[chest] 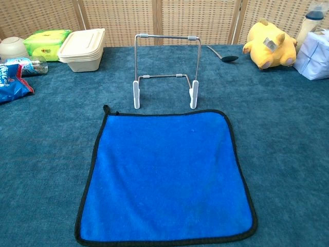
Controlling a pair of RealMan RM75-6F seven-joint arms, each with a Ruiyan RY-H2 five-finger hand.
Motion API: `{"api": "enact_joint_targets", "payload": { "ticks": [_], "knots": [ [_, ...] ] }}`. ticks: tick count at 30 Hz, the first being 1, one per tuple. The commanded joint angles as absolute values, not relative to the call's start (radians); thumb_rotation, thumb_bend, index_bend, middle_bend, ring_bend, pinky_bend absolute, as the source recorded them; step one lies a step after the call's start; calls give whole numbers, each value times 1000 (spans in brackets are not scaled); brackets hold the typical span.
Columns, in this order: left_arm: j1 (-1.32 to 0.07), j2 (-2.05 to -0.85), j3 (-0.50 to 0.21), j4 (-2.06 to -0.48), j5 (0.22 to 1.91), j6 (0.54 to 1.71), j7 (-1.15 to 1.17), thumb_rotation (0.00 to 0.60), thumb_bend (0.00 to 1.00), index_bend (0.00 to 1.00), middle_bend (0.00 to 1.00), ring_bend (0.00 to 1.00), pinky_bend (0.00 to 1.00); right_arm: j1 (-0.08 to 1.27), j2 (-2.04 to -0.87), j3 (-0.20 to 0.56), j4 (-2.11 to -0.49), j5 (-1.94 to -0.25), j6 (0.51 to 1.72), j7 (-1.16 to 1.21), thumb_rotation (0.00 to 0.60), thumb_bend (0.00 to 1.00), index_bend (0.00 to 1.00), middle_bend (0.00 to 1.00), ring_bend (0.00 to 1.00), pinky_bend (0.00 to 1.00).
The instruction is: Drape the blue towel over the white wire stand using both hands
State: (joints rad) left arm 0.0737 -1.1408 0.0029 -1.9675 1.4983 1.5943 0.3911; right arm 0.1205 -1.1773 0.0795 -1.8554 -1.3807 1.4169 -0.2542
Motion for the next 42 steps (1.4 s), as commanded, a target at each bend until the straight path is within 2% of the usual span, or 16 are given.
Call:
{"api": "enact_joint_targets", "payload": {
  "ticks": [1, 22, 26, 37, 42],
  "knots": [
    [71, -1145, 2, -1965, 1494, 1590, 392, 600, 138, 274, 163, 62, 0, 120, -1177, 80, -1855, -1377, 1416, -256, 600, 148, 63, 75, 5, 0],
    [44, -1150, -21, -1951, 1485, 1573, 377, 600, 137, 282, 189, 94, 0, 149, -1173, 93, -1858, -1341, 1370, -271, 600, 150, 66, 75, 4, 0],
    [41, -1159, -27, -1942, 1496, 1582, 355, 600, 139, 293, 219, 124, 34, 160, -1169, 97, -1850, -1353, 1364, -264, 600, 155, 72, 79, 4, 0],
    [25, -1157, -40, -1924, 1547, 1599, 251, 600, 138, 335, 273, 164, 111, 243, -1207, 103, -1763, -1534, 1341, -180, 600, 169, 79, 78, 10, 0],
    [15, -1131, -39, -1944, 1577, 1597, 233, 600, 137, 344, 285, 175, 125, 310, -1254, 90, -1711, -1615, 1282, -163, 600, 170, 79, 75, 9, 0]
  ]
}}
